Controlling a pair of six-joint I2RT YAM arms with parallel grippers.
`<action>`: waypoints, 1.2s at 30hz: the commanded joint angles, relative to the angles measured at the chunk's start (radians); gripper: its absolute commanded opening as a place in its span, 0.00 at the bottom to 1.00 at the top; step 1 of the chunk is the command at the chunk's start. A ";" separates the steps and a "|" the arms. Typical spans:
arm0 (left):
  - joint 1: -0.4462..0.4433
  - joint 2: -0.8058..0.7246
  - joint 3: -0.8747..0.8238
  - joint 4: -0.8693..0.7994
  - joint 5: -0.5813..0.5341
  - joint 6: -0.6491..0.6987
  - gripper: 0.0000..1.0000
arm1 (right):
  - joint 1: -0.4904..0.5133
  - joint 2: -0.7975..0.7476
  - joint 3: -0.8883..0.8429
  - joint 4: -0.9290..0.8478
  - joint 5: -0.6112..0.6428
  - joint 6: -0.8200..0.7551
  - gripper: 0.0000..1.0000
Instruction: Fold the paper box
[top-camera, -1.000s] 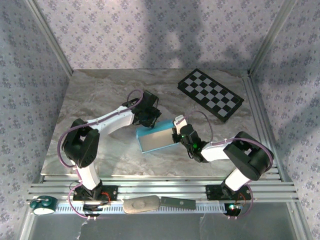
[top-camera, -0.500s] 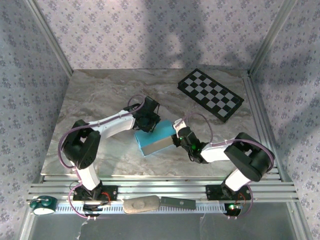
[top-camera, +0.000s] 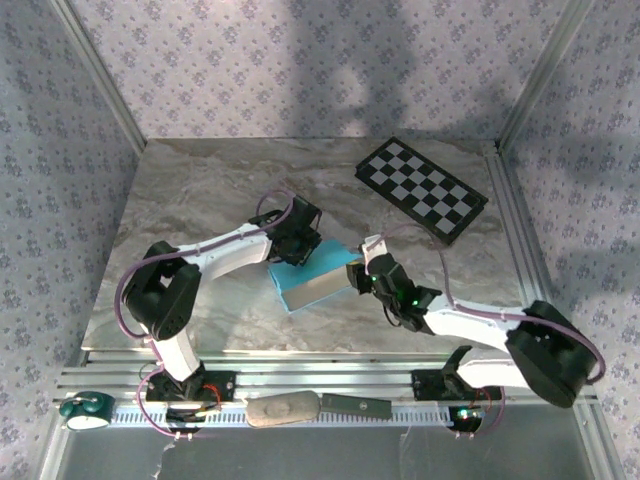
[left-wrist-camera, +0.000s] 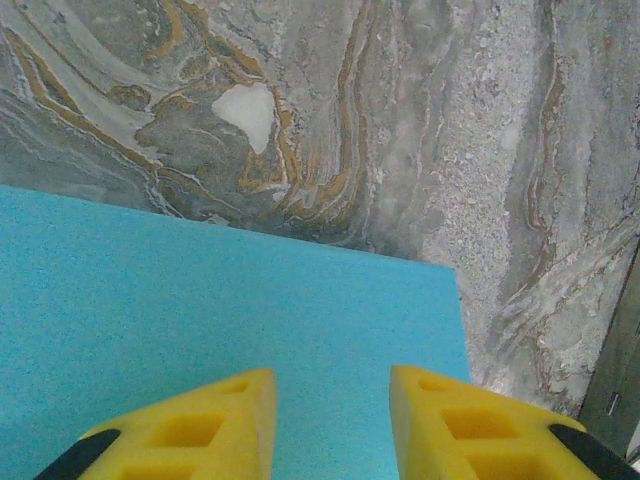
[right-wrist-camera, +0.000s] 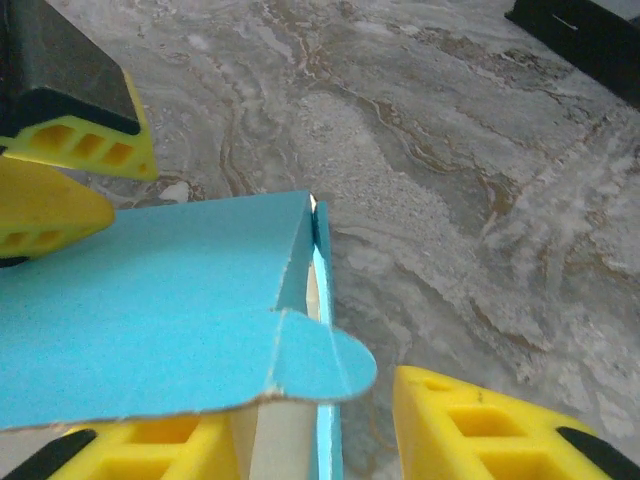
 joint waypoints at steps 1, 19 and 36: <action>-0.015 -0.026 -0.010 -0.006 -0.043 0.027 0.34 | 0.024 -0.073 0.025 -0.235 -0.013 0.147 0.39; -0.037 -0.023 -0.019 -0.015 -0.087 0.042 0.34 | 0.172 -0.160 0.370 -0.590 -0.036 0.843 0.38; -0.037 -0.014 -0.033 0.009 -0.078 0.050 0.33 | -0.044 0.294 0.271 -0.241 -0.343 0.914 0.03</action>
